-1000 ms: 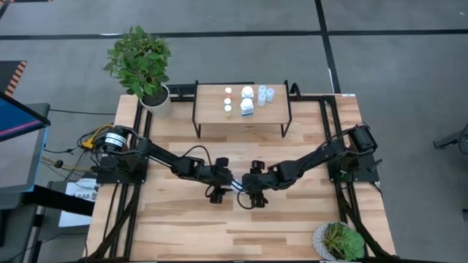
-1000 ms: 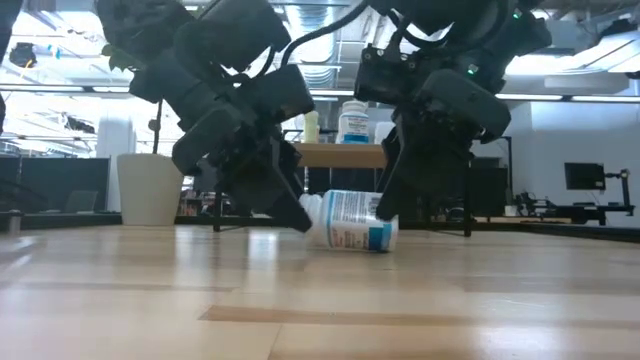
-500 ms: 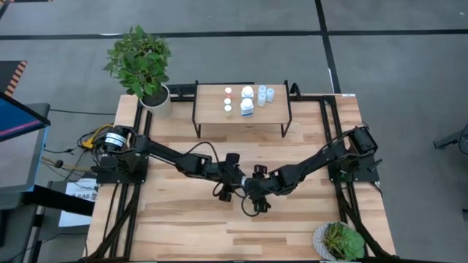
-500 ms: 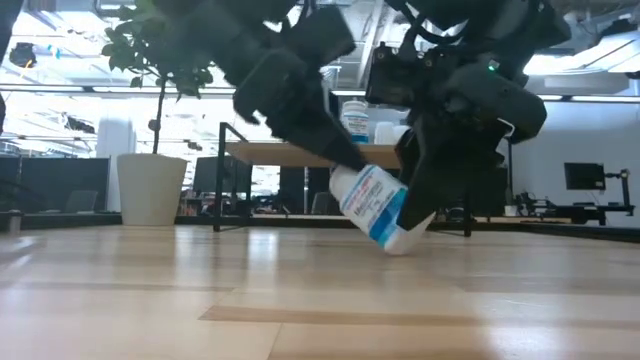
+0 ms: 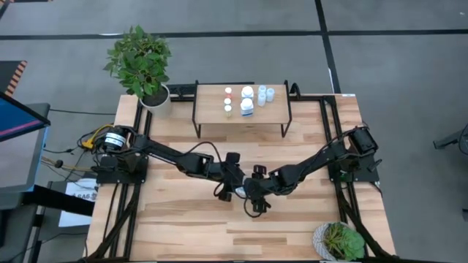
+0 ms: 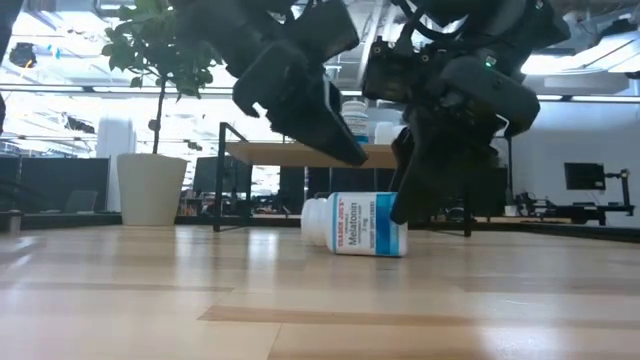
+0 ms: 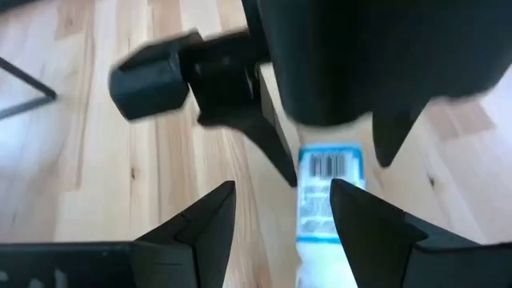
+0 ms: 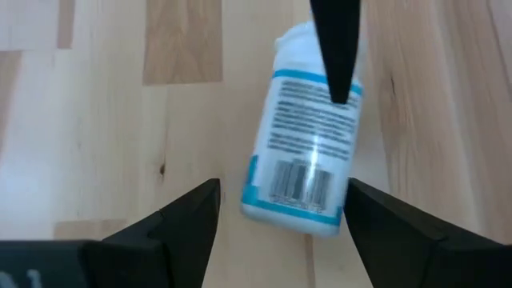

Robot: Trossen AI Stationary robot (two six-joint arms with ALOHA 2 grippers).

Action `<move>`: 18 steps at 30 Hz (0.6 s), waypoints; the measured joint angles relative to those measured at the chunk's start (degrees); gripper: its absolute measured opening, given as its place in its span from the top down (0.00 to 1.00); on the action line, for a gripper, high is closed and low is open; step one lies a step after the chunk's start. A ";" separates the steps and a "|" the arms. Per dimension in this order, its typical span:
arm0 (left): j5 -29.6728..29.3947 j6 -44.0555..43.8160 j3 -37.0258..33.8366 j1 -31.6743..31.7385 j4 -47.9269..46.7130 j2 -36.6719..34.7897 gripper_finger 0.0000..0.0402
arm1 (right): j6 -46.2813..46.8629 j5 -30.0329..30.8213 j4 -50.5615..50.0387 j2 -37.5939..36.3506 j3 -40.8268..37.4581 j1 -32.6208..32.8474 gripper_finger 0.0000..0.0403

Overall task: Pick and place medicine bottles onto shelf by color
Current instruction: Put the white and blue pill bottle on the shelf aligned with white and blue pill bottles

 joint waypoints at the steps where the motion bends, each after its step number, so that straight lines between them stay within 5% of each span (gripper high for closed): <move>1: -0.27 -0.03 0.00 -0.02 -0.78 0.00 0.52 | 0.02 0.04 0.36 0.00 0.00 0.00 0.29; 18: -1.94 -4.31 -0.02 -0.07 -22.80 -8.19 0.52 | -0.05 0.22 4.08 -0.04 0.02 -2.29 0.29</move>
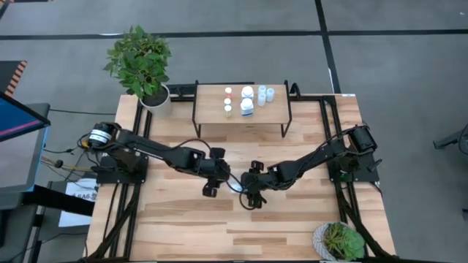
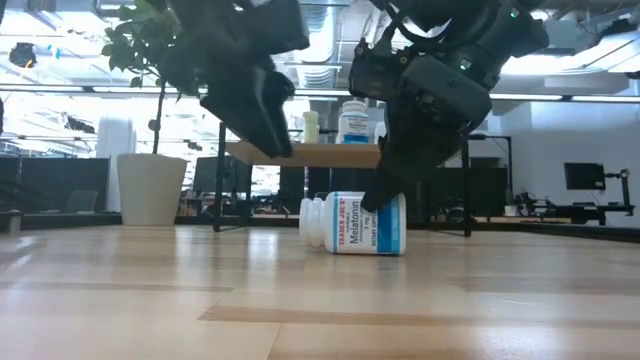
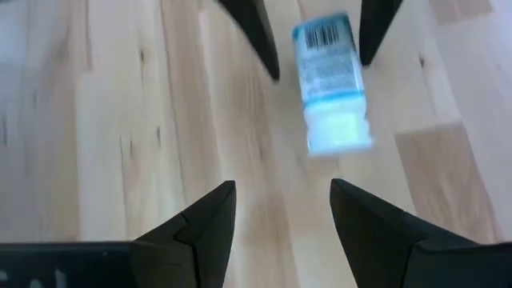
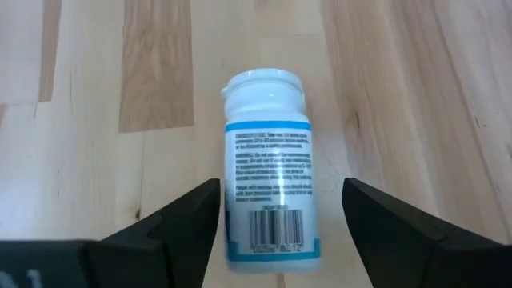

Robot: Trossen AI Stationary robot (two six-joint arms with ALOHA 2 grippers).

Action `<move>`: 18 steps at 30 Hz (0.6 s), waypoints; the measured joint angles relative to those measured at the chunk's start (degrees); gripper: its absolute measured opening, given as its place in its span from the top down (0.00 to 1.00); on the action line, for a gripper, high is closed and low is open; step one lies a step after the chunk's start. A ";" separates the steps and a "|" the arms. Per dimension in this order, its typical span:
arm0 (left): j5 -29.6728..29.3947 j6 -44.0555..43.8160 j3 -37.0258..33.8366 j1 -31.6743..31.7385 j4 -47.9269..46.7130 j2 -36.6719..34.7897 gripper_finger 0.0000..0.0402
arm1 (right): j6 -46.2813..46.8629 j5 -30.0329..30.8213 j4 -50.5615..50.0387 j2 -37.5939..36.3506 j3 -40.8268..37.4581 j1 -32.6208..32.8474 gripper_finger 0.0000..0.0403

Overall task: Pick and place medicine bottles onto shelf by color
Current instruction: Put the white and blue pill bottle on the shelf aligned with white and blue pill bottles

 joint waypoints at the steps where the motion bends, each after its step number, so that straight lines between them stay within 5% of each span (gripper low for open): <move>1: -0.10 -0.30 0.00 0.00 -1.44 -0.69 0.52 | -0.14 -0.01 0.01 0.00 0.00 0.00 0.29; 18: -6.54 -7.10 -0.07 -0.04 -26.77 -20.74 0.52 | -4.52 -0.22 -16.41 -0.09 12.85 -0.92 0.29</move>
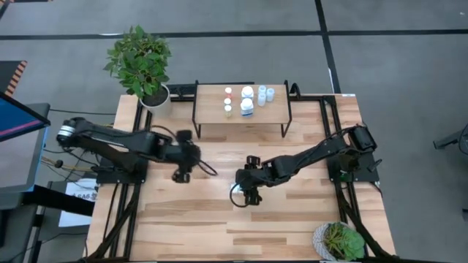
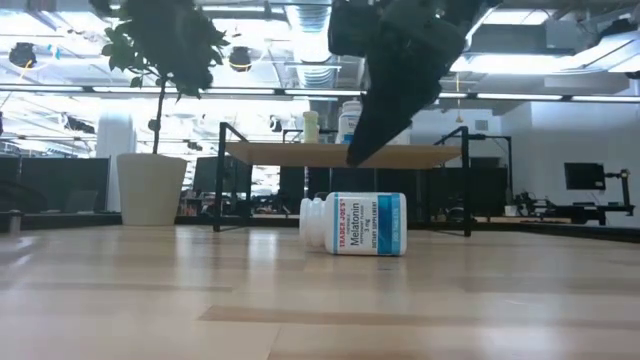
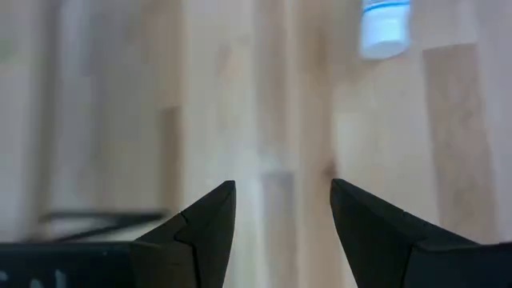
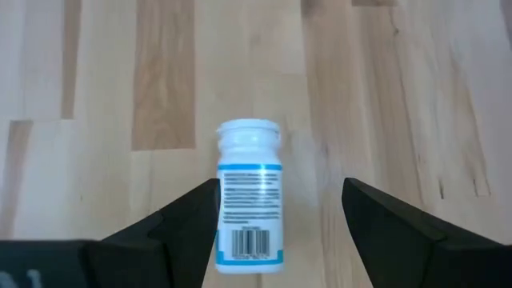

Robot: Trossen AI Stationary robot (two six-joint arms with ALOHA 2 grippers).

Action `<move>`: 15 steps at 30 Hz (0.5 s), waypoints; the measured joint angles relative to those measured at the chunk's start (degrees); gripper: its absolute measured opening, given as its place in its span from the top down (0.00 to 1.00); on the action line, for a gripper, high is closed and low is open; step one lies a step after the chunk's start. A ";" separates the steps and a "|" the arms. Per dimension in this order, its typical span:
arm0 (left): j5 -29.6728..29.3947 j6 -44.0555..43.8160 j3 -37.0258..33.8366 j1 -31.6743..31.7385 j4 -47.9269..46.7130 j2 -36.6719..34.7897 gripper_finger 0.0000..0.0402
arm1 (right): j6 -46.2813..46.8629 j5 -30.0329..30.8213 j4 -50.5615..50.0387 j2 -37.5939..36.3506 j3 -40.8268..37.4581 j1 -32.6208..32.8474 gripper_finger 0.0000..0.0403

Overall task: Pick and place medicine bottles onto shelf by color
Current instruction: Put the white and blue pill bottle on the shelf aligned with white and blue pill bottles

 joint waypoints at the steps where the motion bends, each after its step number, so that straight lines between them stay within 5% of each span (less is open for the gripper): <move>1: -1.39 -0.41 0.00 0.00 -1.81 -1.87 0.52 | -0.02 0.00 -0.31 0.01 0.00 -0.01 0.29; 8: -5.48 -3.93 -0.04 0.17 -4.30 -12.76 0.52 | -0.05 -0.17 0.16 0.04 -0.07 0.97 0.29; 15: -6.09 -4.55 -0.02 0.17 -3.55 -14.75 0.52 | -1.45 -1.58 0.34 0.15 4.13 -0.47 0.29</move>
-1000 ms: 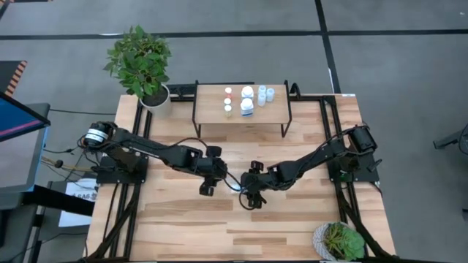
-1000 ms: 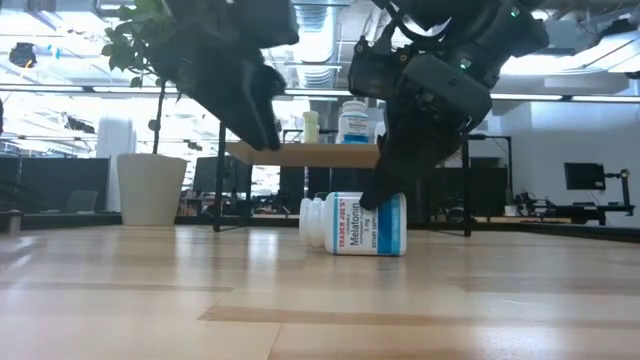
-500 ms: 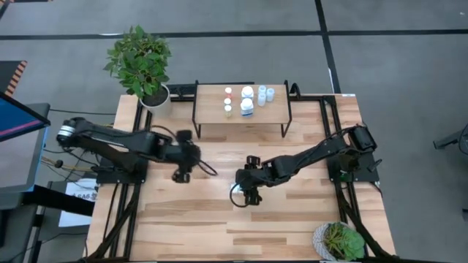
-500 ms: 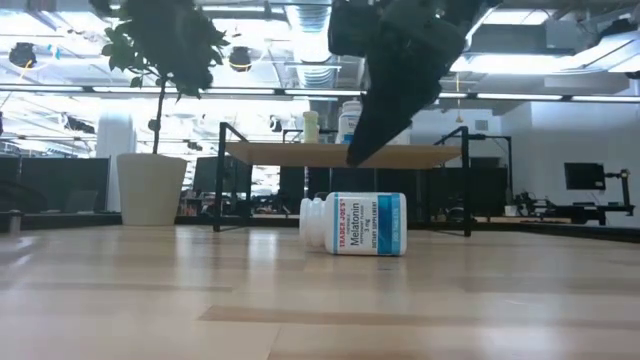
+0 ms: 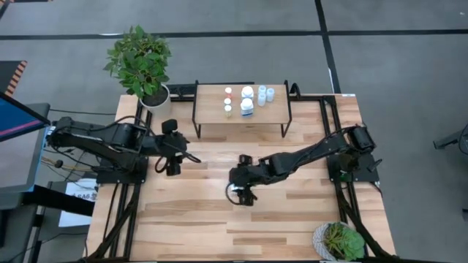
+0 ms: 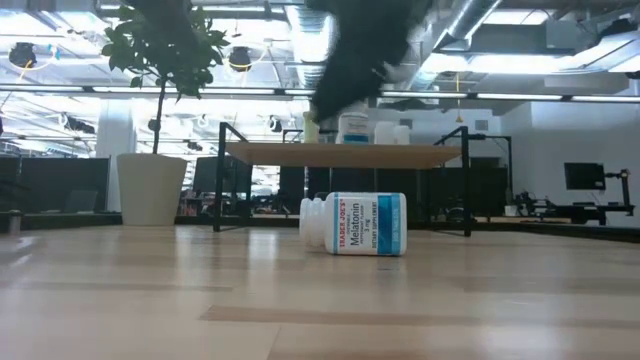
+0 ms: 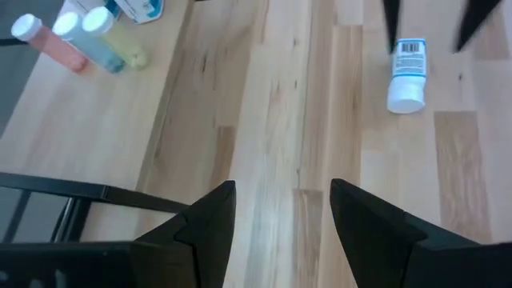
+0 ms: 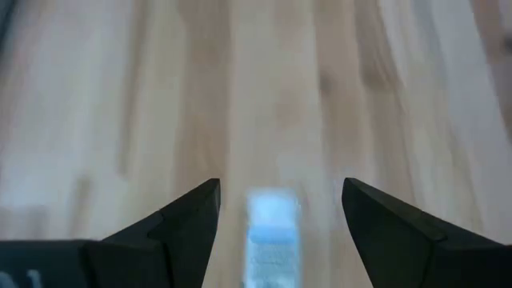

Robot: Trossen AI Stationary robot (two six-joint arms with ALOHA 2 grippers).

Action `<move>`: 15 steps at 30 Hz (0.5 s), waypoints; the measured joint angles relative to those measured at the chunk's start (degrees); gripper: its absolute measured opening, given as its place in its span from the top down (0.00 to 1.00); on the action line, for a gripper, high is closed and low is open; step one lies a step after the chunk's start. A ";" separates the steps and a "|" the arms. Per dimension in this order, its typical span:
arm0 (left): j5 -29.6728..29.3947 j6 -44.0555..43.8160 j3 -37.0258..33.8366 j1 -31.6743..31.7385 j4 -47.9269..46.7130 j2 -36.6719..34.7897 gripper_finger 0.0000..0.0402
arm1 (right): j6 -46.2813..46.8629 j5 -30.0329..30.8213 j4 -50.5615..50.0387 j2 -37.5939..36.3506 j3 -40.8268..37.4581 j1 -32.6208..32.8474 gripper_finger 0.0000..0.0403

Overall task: Pick and place medicine bottles onto shelf by color
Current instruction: Put the white and blue pill bottle on the shelf aligned with white and blue pill bottles

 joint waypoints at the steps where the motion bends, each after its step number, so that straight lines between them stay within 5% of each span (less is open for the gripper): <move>1: -0.04 0.01 -0.01 0.00 0.03 0.36 0.52 | -0.98 -0.51 0.06 0.64 1.76 -0.23 0.29; 8: 0.24 0.35 -0.78 0.00 -0.42 2.45 0.52 | -4.28 -1.78 -16.01 8.35 16.69 -1.55 0.29; 15: 0.11 1.03 -0.44 0.02 0.45 5.10 0.52 | -1.73 -2.35 -25.10 13.08 19.36 0.34 0.29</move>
